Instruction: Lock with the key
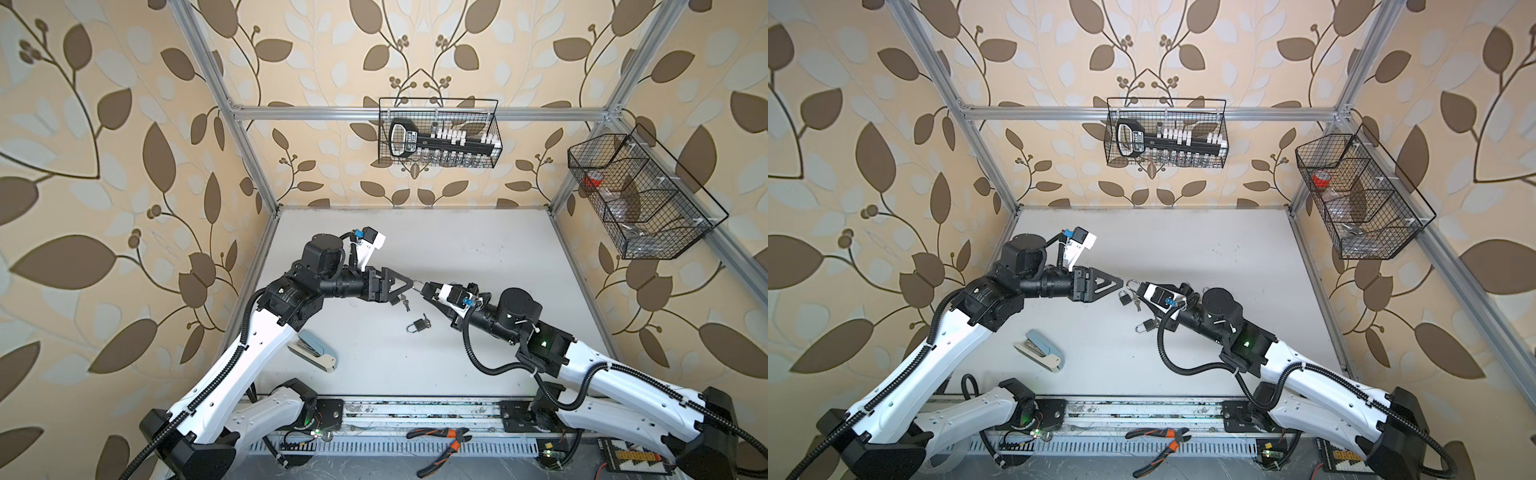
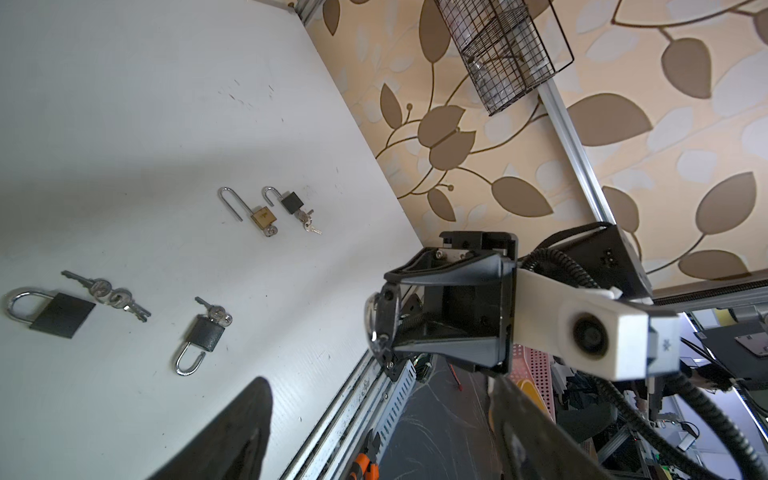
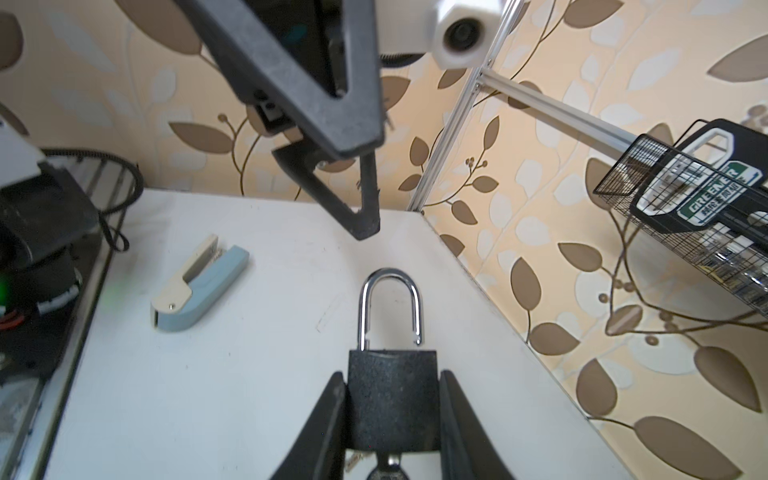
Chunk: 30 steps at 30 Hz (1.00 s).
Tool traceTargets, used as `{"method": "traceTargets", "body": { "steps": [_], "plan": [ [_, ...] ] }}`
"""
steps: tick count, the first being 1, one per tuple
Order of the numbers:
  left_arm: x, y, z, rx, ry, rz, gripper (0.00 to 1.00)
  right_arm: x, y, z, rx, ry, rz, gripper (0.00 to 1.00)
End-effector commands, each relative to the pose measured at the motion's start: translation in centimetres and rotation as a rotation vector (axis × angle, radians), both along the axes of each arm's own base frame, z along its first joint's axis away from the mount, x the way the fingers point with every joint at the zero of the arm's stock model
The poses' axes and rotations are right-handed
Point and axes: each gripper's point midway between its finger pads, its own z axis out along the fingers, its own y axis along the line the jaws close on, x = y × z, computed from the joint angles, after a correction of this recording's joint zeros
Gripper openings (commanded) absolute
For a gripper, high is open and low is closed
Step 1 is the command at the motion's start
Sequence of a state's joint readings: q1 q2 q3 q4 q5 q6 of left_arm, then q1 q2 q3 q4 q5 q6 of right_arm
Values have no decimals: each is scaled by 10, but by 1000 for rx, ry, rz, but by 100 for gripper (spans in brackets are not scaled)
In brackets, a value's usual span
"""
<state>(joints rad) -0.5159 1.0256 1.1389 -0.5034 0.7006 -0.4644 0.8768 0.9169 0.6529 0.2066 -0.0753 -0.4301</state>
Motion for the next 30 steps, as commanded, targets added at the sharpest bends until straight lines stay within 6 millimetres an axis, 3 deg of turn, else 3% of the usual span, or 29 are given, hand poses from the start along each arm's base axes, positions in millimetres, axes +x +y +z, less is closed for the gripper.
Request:
{"method": "traceTargets", "body": {
  "steps": [1, 6, 17, 22, 26, 30],
  "plan": [
    [4, -10, 3, -1, -50, -13, 72, -7, -1, 11, -61, -105, 33, 0],
    [7, -23, -6, 11, -34, -33, 59, -8, 1, 10, -82, -117, 51, 0],
    [7, -29, -18, 24, -27, -45, 47, -11, -2, 17, -38, -118, 45, 0],
    [9, -9, 4, 73, -240, 19, 69, -14, 4, 23, 37, 17, 74, 0],
    [25, 18, 37, 128, -447, 179, 98, -6, 5, 30, 127, 166, 79, 0],
    [16, 15, 58, 115, -704, 102, 96, 5, -4, 43, 230, 307, 118, 0]
  ]
}}
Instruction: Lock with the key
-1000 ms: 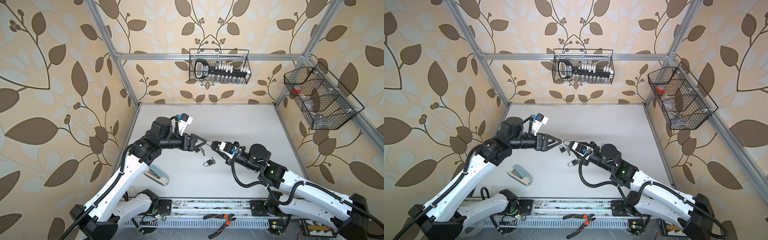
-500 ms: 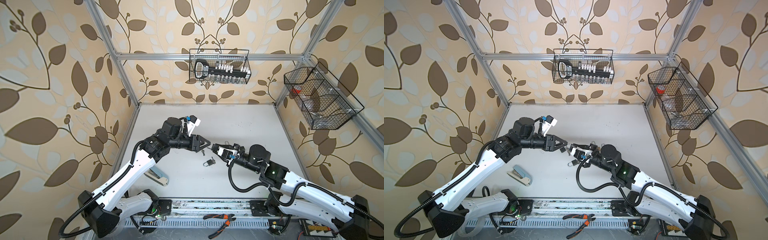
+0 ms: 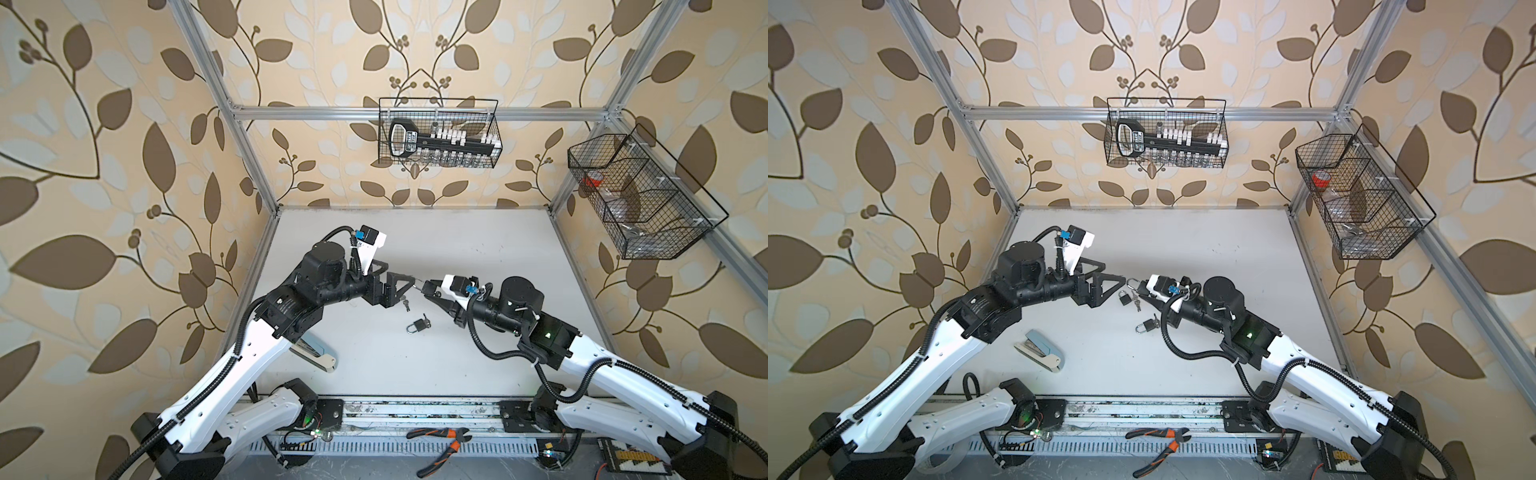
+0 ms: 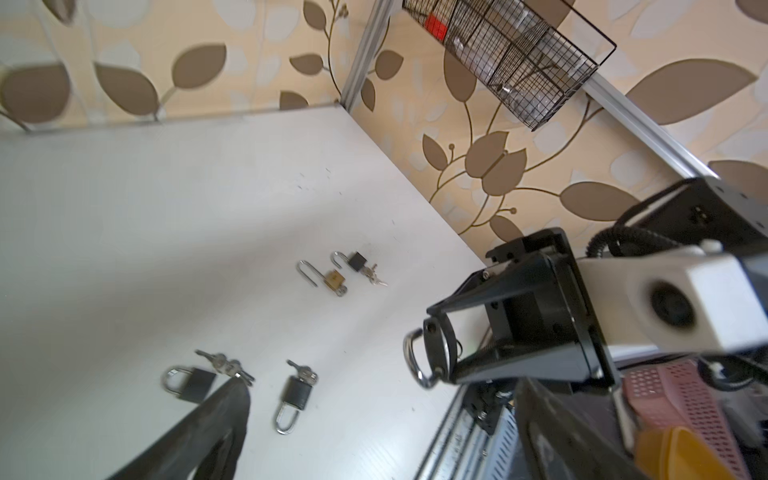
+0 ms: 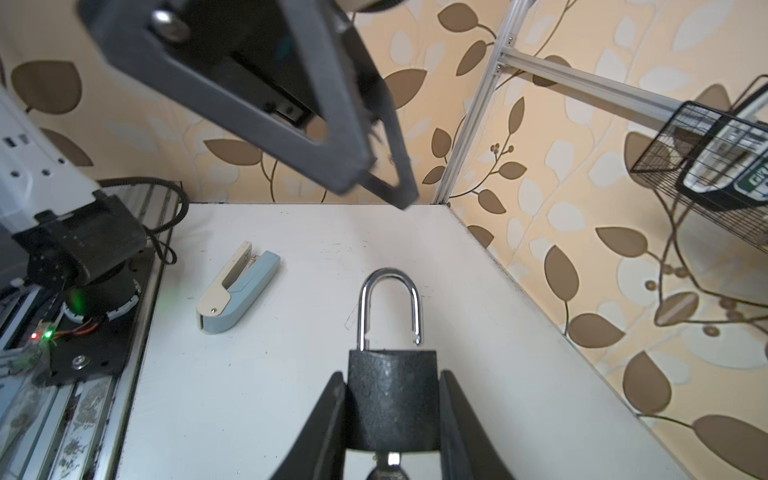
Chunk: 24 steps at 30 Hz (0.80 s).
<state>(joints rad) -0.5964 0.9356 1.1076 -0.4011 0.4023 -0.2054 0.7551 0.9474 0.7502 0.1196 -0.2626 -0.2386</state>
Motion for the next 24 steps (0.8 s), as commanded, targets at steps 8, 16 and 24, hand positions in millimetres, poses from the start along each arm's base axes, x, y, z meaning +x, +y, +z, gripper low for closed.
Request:
{"method": "traceTargets", "body": {
  "steps": [8, 16, 24],
  "plan": [
    [-17, -16, 44, 53, -478, -214, 91, -3, -22, 44, 104, 77, 42, 0],
    [-7, -34, 38, -84, -191, -222, 78, 5, -33, 43, -52, -302, -81, 0],
    [-7, -35, 27, -128, 37, -184, 70, 17, -27, 46, -253, -581, -136, 0]
  ]
}}
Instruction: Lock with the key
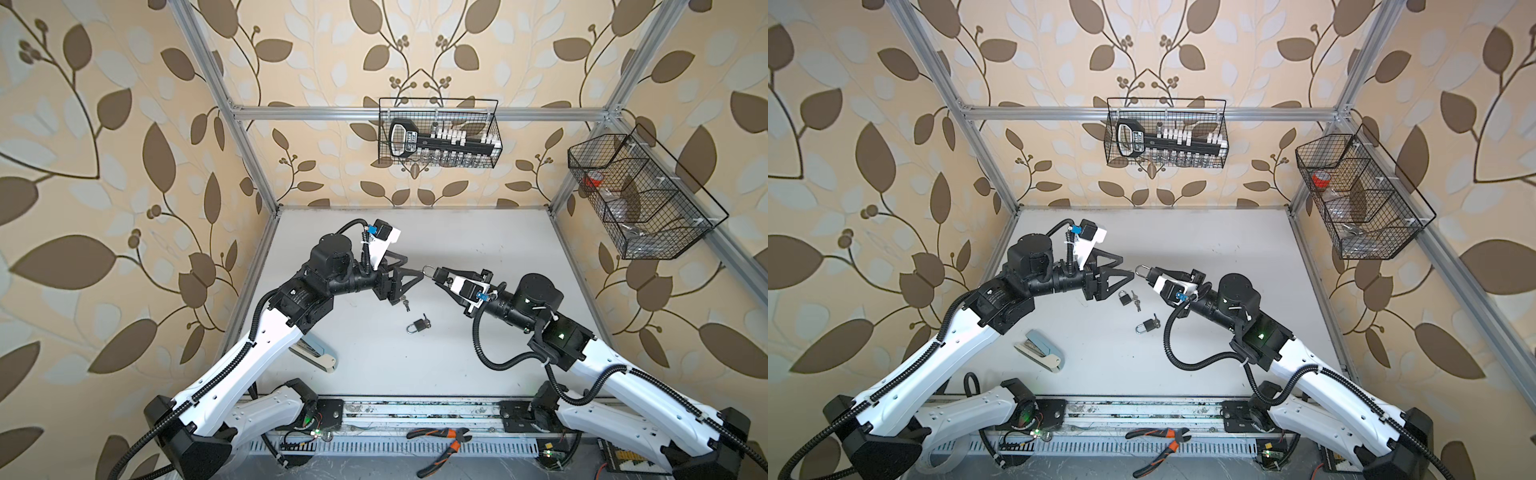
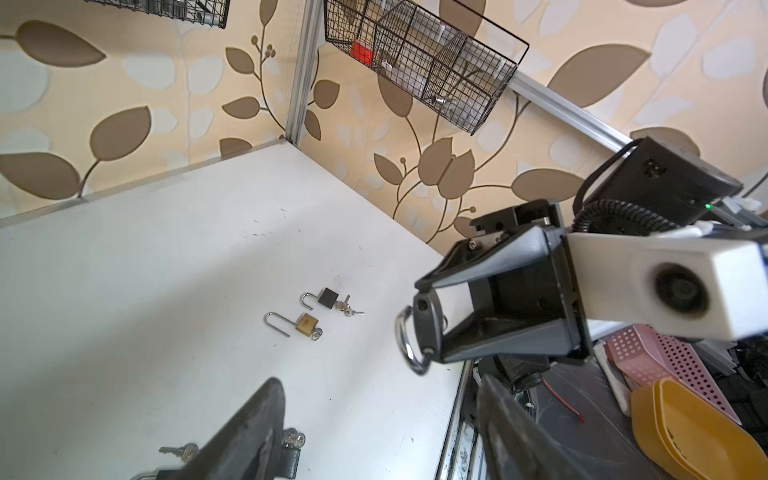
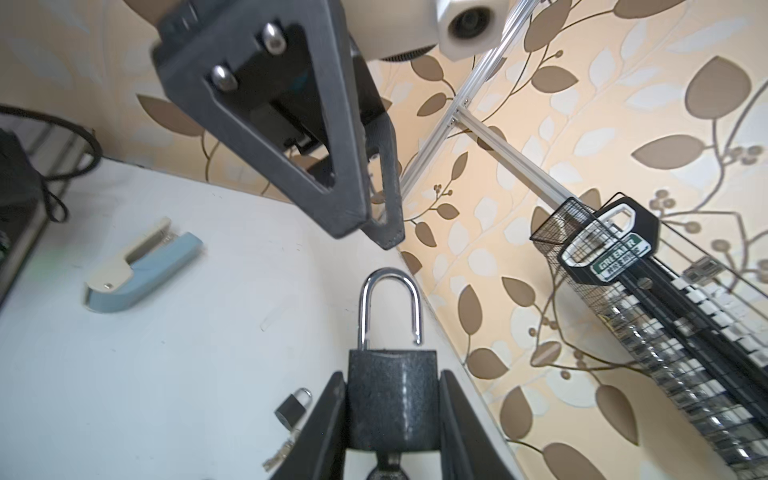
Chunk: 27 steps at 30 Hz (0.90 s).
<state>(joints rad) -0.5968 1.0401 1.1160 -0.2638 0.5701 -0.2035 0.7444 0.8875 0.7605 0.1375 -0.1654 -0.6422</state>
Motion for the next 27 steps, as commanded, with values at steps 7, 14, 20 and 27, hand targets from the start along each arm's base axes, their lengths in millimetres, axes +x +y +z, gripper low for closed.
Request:
{"method": "traceTargets", "body": {
  "steps": [7, 14, 20, 27],
  "plan": [
    [-28, 10, 33, -40, -228, -64, 82, -14, 8, 21, 56, 10, 91, 0],
    [-21, 24, 52, 107, -645, -14, 89, -9, 7, 23, 256, 524, 220, 0],
    [-35, 15, 40, 252, -859, -197, 74, -11, 0, 27, 280, 813, 332, 0],
    [-29, -2, 37, 319, -926, -346, 64, -27, 2, 26, 252, 944, 416, 0]
  ]
}}
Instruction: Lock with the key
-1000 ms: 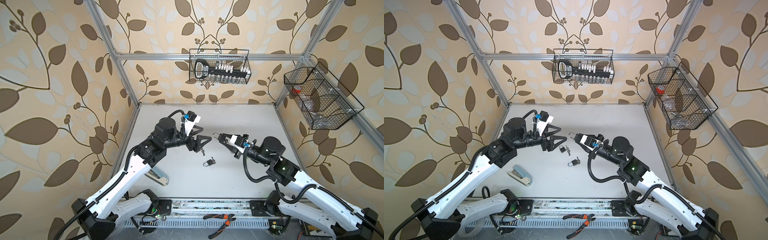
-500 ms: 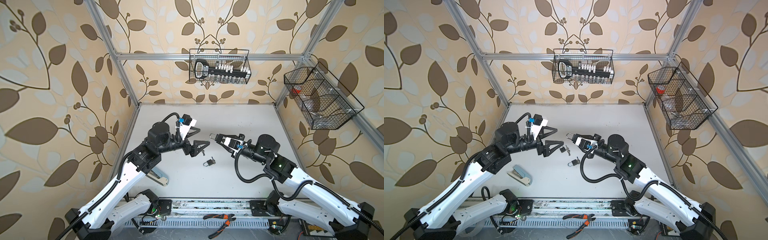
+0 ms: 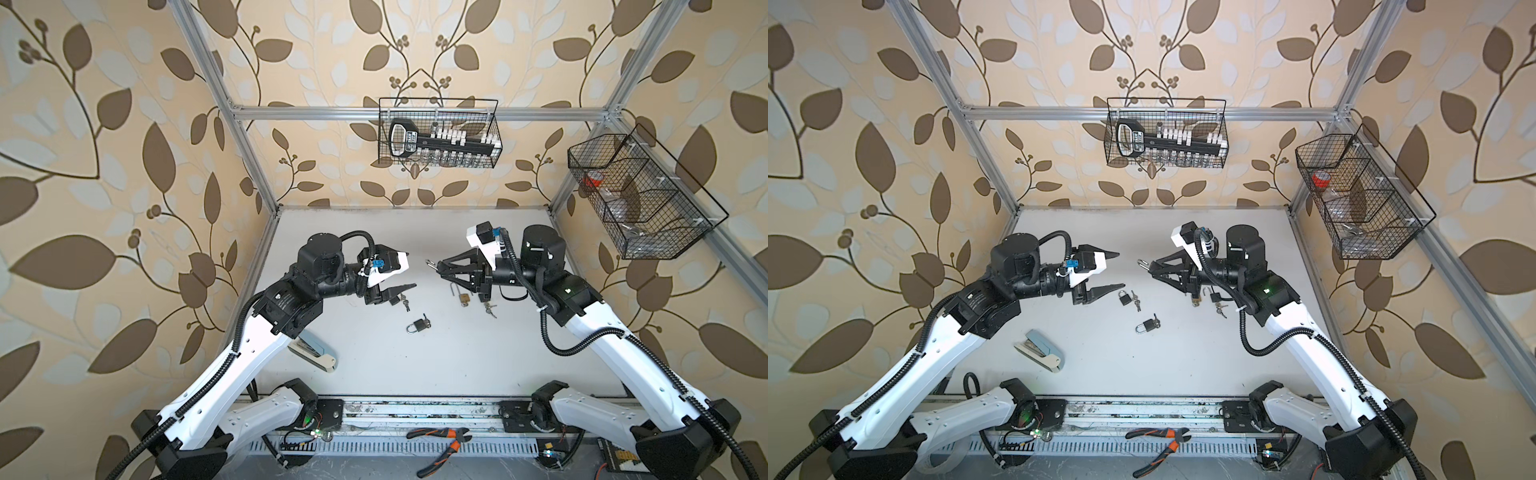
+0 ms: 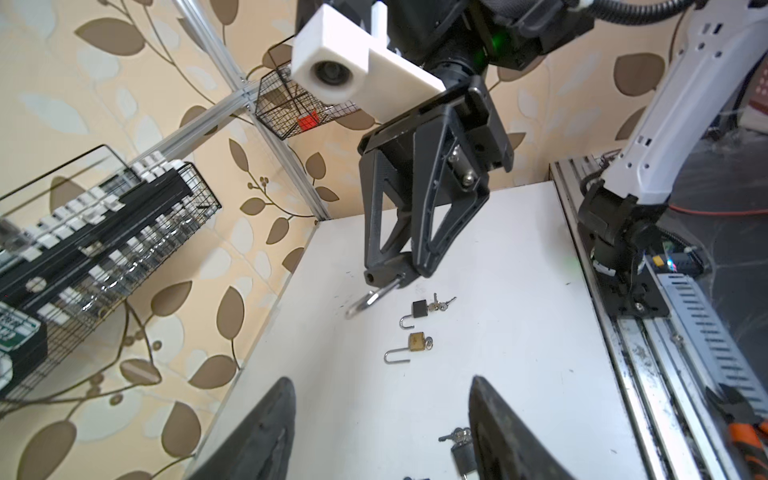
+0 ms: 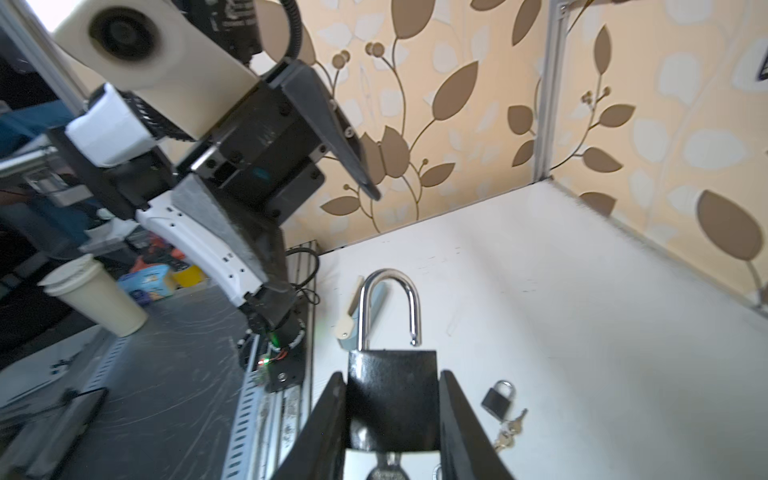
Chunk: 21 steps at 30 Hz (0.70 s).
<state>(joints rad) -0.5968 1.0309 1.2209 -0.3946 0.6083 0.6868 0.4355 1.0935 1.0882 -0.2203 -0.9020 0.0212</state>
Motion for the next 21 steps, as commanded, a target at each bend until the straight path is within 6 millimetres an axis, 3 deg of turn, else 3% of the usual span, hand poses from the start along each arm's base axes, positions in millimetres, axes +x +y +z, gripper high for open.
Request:
{"method": "traceTargets", "body": {
  "steps": [1, 7, 13, 21],
  "plan": [
    [-10, -10, 15, 41, -123, -128, 62, -21, 2, 2, 13, 94, 104, 0],
    [-19, -18, 8, 95, -119, -247, 50, -24, 3, 1, 12, 107, 130, 0],
    [-20, -21, 5, 113, -111, -280, 49, -31, 5, 3, 26, 134, 173, 0],
    [-21, -27, 3, 96, -79, -325, 38, -30, 6, 3, 28, 139, 177, 0]
  ]
}}
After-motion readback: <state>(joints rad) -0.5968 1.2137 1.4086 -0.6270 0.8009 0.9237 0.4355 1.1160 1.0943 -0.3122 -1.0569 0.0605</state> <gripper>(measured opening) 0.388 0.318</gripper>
